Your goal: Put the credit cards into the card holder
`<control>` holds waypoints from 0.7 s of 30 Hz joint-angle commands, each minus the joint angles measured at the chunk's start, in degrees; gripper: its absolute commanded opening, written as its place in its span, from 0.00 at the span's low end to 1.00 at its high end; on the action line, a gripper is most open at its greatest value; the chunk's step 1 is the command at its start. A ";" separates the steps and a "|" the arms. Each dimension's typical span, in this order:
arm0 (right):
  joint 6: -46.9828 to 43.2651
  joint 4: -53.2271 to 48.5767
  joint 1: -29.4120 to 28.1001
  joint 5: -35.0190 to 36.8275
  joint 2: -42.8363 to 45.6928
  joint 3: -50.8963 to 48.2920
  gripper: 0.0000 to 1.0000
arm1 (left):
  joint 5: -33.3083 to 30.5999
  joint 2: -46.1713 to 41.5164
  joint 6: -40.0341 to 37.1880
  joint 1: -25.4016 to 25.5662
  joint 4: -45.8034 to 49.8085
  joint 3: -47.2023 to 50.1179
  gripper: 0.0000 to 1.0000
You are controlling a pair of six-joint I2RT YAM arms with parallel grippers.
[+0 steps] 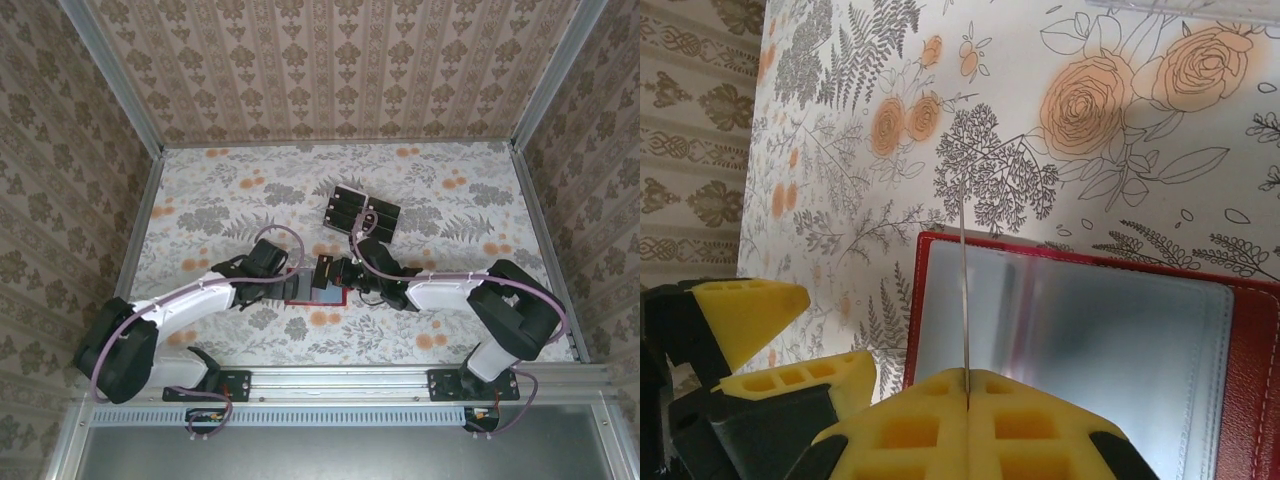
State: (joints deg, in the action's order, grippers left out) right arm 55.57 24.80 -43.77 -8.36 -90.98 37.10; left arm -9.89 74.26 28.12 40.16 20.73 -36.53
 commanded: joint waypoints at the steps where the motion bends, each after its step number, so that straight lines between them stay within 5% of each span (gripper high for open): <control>1: 0.50 2.60 -0.09 -1.25 -1.31 -1.14 0.00 | -0.48 1.34 -1.82 0.59 -1.89 -1.79 1.00; 21: 1.94 10.00 0.33 -1.64 -1.66 -5.10 0.00 | -2.57 6.07 -0.51 0.72 -5.01 0.23 1.00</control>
State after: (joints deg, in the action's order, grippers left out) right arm 56.64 31.00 -43.66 -9.13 -91.79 33.12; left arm -10.76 79.90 27.40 40.53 16.19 -36.91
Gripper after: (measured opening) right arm 0.043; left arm 0.997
